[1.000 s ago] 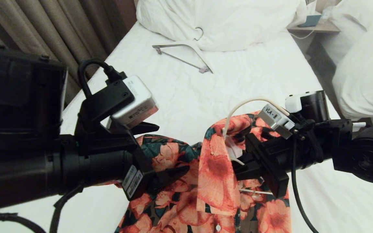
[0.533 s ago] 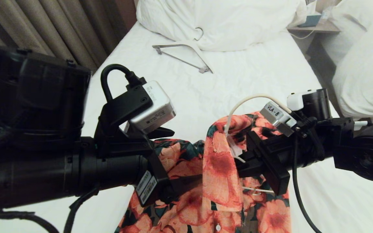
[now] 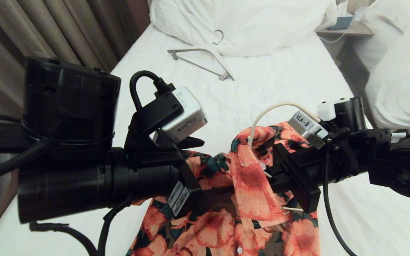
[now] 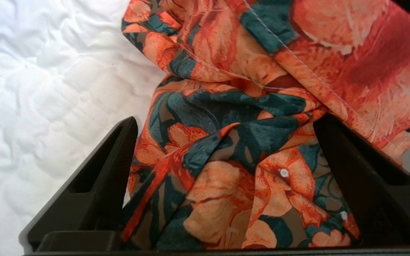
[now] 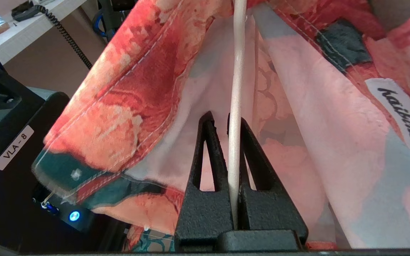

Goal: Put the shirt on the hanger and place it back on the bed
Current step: Hook the other side of the shirt onto the hanger

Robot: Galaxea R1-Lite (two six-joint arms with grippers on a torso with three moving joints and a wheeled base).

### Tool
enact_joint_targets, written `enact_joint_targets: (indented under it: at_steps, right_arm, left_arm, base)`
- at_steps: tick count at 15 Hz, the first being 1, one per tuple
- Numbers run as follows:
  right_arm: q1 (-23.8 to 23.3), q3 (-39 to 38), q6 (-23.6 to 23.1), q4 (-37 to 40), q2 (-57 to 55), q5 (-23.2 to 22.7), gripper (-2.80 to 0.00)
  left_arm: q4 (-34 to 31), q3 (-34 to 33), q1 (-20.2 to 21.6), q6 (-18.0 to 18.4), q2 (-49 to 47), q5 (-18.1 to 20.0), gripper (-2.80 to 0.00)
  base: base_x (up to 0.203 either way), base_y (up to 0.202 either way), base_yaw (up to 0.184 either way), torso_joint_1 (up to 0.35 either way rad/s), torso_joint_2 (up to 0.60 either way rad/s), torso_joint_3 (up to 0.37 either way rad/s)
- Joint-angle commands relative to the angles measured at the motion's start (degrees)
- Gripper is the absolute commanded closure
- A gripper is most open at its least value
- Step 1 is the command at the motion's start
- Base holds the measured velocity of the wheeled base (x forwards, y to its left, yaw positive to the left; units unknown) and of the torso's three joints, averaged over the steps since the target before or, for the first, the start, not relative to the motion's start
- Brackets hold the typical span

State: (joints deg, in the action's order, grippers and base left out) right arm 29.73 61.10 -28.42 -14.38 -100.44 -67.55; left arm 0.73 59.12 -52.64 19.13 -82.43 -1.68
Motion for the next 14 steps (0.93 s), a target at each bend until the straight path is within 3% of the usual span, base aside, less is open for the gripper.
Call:
enact_joint_targets:
  at_steps: [1,14]
  right_arm:
    - [-0.1,0.0,-0.2,-0.1,0.0,-0.4,0.00]
    - [-1.4,-0.4,-1.4,-0.4,-0.3,-0.5,0.00]
  left_arm:
    - [0.0,-0.1,0.1,0.1,-0.2,-0.1,0.00]
    - [0.1,-0.2,0.6,0.2,0.8,-0.5,0.00]
  base:
    - [0.000,0.000,0.000,0.000,0.00,0.000]
    - [0.000,0.000,0.000,0.000,0.00,0.000]
